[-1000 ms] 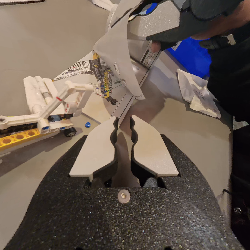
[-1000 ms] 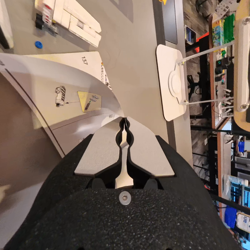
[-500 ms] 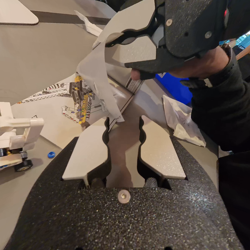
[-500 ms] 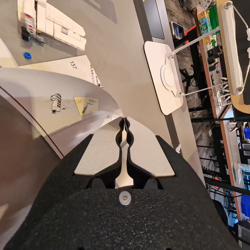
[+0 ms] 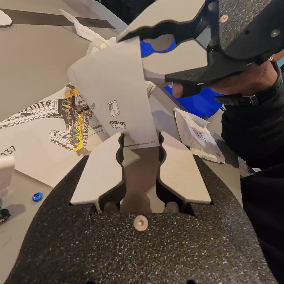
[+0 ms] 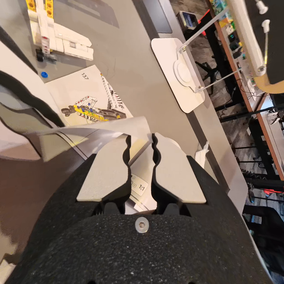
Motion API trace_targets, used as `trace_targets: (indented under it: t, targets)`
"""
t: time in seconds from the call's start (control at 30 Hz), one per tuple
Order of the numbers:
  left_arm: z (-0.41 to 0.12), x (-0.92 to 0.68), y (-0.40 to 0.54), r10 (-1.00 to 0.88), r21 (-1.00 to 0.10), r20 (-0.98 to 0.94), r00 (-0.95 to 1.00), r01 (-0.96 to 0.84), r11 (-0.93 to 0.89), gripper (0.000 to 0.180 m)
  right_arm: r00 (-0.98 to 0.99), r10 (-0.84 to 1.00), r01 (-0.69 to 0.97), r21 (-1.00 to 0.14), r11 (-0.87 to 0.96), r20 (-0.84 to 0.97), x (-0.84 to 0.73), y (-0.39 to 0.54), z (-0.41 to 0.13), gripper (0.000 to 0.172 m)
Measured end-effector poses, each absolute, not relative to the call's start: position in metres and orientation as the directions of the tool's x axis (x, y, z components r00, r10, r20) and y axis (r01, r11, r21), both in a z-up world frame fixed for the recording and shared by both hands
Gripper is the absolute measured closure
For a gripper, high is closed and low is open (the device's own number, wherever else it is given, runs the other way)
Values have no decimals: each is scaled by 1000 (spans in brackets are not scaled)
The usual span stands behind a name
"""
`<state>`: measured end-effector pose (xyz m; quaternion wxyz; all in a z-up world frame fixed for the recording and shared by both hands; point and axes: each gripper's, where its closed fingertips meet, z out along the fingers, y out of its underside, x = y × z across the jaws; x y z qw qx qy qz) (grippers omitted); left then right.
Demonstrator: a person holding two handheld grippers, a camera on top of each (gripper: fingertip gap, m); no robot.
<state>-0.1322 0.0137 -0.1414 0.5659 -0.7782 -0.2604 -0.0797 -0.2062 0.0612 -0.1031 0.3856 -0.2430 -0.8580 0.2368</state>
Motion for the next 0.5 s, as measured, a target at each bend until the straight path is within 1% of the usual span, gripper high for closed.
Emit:
trace_targets:
  t: [0.17,0.23,0.33,0.4,0.5]
  targets:
    - [-143,-132,19,307,-840,409,859,486,-240,137,-541,649,225,-652,724,534,-200,64,-88,137]
    - [-144,-132,20,307,-840,406,861,484,-244,137,-563,652,225,-664,713,509,-192,60,-89,137]
    - [-143,-132,20,307,-842,407,860,484,-239,136,-630,635,259,-650,714,447,-176,55,-106,137]
    - [-143,-132,19,305,-843,409,860,484,-235,136,-664,666,321,-675,664,340,-167,53,-117,137]
    - [-143,-131,19,303,-846,401,864,476,-240,136,-691,721,450,-752,482,49,-156,43,-120,137]
